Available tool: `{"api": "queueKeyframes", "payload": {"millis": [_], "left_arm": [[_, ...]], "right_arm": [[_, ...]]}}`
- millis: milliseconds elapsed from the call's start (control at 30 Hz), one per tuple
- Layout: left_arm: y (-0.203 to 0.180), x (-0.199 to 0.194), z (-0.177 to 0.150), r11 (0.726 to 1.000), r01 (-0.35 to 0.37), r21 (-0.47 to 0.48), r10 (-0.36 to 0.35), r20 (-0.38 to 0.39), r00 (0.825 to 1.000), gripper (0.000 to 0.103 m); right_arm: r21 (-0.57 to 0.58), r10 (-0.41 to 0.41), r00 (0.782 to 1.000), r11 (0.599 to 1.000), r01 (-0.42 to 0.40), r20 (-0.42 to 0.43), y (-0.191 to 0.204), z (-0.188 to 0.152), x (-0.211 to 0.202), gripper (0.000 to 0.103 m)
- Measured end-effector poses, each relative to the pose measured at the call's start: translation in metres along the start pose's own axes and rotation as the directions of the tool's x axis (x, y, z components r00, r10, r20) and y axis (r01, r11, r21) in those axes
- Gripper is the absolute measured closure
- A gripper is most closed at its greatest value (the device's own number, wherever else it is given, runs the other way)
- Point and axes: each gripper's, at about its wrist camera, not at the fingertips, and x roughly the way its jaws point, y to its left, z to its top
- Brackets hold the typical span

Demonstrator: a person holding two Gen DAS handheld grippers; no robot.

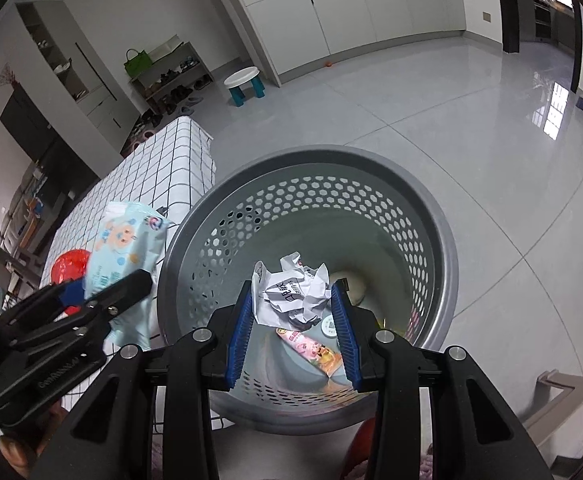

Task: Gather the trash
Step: 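Carry the paper and wipes pack over the grey basket and open both grippers, then withdraw both tools from the basket back over the table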

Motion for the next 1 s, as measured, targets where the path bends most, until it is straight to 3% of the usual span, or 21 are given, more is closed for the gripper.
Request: {"api": "queueKeyframes", "payload": {"millis": [133,200,233,267,433,700,1000], "left_arm": [[-0.009,0.003,0.003,1.0,0.007,0.012,-0.007,0.004,1.0,0.054],[-0.013,0.002,0.004,1.0,0.004,0.017,-0.004,0.013,1.0,0.04],[-0.013,0.001,0.003,1.0,0.002,0.017,-0.003,0.017,1.0,0.038],[-0.014,0.001,0.004,1.0,0.002,0.018,-0.002,0.02,1.0,0.037],[-0.014,-0.001,0.002,1.0,-0.009,0.007,0.009,0.015,1.0,0.036],[-0.007,-0.007,-0.002,0.999,-0.035,-0.017,0.036,0.027,0.999,0.023],[-0.001,-0.017,-0.007,0.998,-0.046,-0.048,0.047,0.035,0.998,0.015]], "right_arm": [[0.018,-0.008,1.0,1.0,0.008,0.01,-0.007,0.001,-0.002,0.064],[0.021,-0.018,1.0,1.0,0.017,0.021,-0.008,0.0,-0.004,0.057],[0.023,-0.022,0.999,0.999,0.022,0.028,-0.008,0.0,-0.006,0.042],[0.026,-0.024,0.999,0.999,0.023,0.041,-0.01,0.0,-0.01,0.037],[0.033,-0.026,0.999,0.999,0.025,0.038,-0.013,0.0,-0.011,0.037],[0.022,-0.037,0.998,0.999,0.036,0.044,-0.009,0.0,-0.01,0.037],[-0.012,-0.055,0.996,0.998,0.056,0.071,0.001,-0.002,-0.011,0.032]]}}
